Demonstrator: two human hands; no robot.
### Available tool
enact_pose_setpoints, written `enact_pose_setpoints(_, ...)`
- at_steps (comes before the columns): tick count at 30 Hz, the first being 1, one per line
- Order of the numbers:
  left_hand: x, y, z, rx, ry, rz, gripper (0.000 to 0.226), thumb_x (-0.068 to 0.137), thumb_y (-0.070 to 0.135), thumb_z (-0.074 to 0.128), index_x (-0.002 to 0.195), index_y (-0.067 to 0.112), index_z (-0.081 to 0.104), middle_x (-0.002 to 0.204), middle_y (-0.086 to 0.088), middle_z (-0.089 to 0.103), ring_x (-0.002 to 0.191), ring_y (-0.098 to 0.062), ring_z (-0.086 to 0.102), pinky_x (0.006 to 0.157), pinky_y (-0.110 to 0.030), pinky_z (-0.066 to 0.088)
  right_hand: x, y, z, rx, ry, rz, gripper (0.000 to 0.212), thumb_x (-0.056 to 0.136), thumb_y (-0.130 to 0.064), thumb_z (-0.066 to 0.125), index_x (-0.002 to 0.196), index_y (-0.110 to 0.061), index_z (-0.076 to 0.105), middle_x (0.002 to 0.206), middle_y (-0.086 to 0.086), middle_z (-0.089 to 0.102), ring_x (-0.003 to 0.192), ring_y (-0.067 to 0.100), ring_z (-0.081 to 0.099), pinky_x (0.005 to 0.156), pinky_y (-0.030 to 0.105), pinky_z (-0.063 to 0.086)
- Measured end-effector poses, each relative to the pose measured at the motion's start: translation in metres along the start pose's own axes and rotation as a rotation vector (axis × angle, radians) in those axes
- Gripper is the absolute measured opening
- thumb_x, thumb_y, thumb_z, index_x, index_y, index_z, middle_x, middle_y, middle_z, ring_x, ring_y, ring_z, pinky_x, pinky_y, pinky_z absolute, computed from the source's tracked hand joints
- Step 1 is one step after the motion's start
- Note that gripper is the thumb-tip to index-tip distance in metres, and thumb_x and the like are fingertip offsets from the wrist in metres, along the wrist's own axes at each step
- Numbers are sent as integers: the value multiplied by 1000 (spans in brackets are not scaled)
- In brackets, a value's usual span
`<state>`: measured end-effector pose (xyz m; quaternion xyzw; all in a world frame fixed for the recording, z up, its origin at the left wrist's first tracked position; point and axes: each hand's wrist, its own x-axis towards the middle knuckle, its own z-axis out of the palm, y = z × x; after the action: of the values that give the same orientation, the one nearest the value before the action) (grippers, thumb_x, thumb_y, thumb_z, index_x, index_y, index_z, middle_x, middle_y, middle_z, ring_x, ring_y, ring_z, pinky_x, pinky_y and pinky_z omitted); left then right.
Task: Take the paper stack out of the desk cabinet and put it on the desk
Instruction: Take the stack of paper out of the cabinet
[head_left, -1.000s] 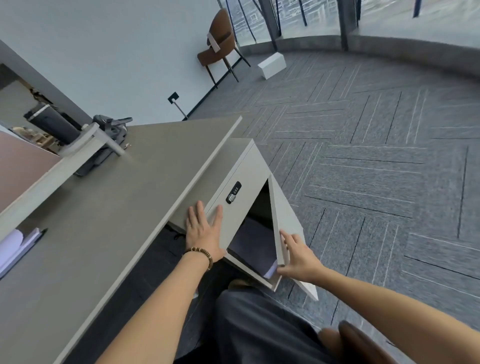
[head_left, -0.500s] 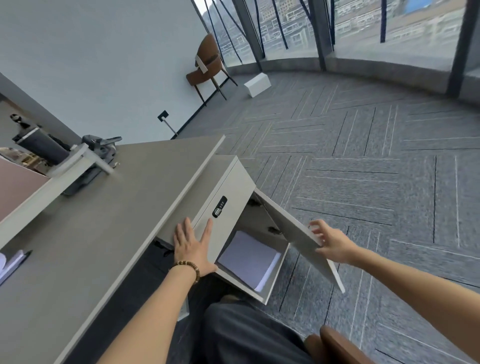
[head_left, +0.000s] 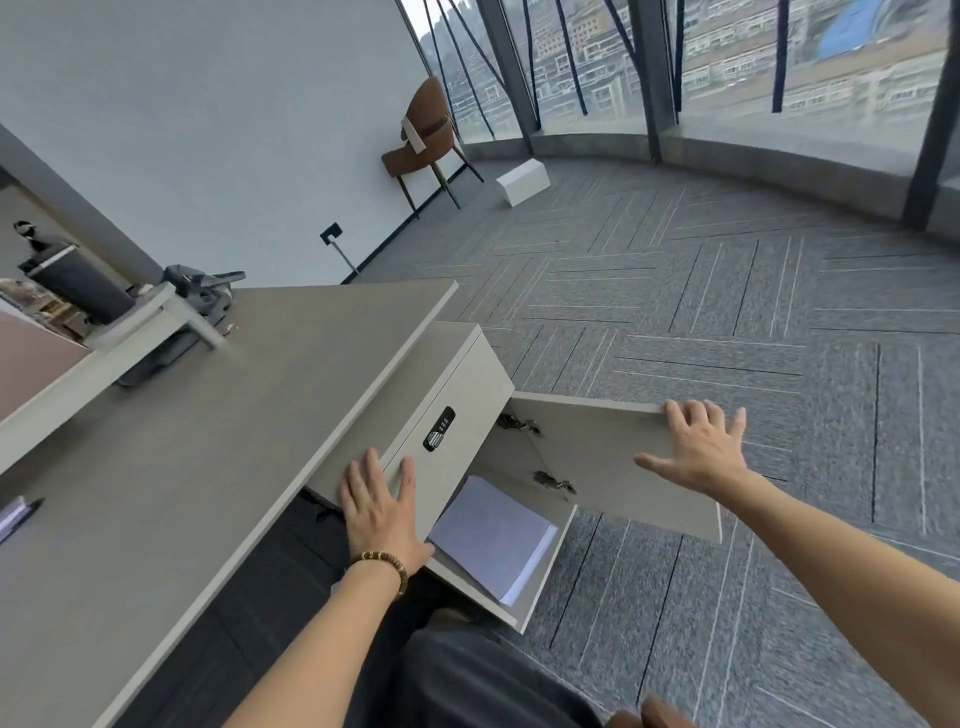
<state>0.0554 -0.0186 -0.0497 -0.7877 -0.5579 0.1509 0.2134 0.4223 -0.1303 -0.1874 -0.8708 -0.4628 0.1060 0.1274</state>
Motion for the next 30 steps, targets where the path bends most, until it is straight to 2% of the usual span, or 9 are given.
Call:
enact_pose_setpoints(4,2,0,5,-49,45,-14,120,67,68,67,156,26,-2,160,-26,-11,147,-48,-6,121,-57,2,7,-8,0,-52,-5,12,115,62,-91,38,150,-17,25,154,15,31,149,42,8,110,72,-8)
enact_pose_setpoints(7,1,4,2,-79,26,-20,104,73,67,58,155,27,7,160,-28,-7,146,-49,-4,119,-59,3,7,-18,1,-92,-17,-2,119,63,-91,36,154,-15,19,160,16,24,151,40,5,111,73,-9)
enact_pose_setpoints(10,2,1,-6,-191,40,45,83,81,54,55,152,24,25,161,-28,0,149,-44,-2,119,-59,3,6,-33,-1,-106,-29,-68,114,70,-86,40,156,-16,13,165,14,14,152,39,3,113,73,-3)
enact_pose_setpoints(11,1,0,-8,-224,74,102,76,84,49,55,151,22,31,161,-26,4,150,-41,2,121,-56,7,4,-40,-1,-94,-39,-100,112,72,-83,42,157,-17,11,165,14,12,152,38,3,114,72,-2)
enact_pose_setpoints(13,-1,1,-15,-285,131,230,65,88,41,53,148,20,38,161,-19,14,150,-34,11,120,-46,26,-1,-56,0,-64,-47,-161,110,74,-80,45,157,-18,10,165,14,12,152,38,4,116,70,0)
enact_pose_setpoints(15,-4,8,-24,-374,134,301,60,90,39,51,146,21,39,159,-11,23,146,-26,22,109,-37,42,-10,-72,-2,-37,-65,-199,107,74,-79,46,156,-19,13,165,14,14,152,36,6,118,67,1)
enact_pose_setpoints(16,-5,11,-28,-415,119,309,59,91,39,51,146,21,39,157,-8,27,143,-24,28,105,-35,45,-15,-80,-3,-20,-79,-212,105,75,-77,47,156,-19,15,165,14,15,152,36,6,118,66,2)
enact_pose_setpoints(23,-7,28,-37,-554,-29,309,58,92,39,53,146,21,38,152,1,38,138,-18,37,108,-36,42,-43,-122,-23,5,-128,-295,95,82,-69,49,155,-17,20,164,14,18,152,34,10,121,61,4)
enact_pose_setpoints(30,3,41,-5,-657,-229,236,65,92,41,53,150,19,32,154,-1,37,141,-20,35,114,-37,37,-34,-139,-16,11,-169,-332,84,85,-62,51,152,-17,29,159,15,29,149,33,21,121,56,13)
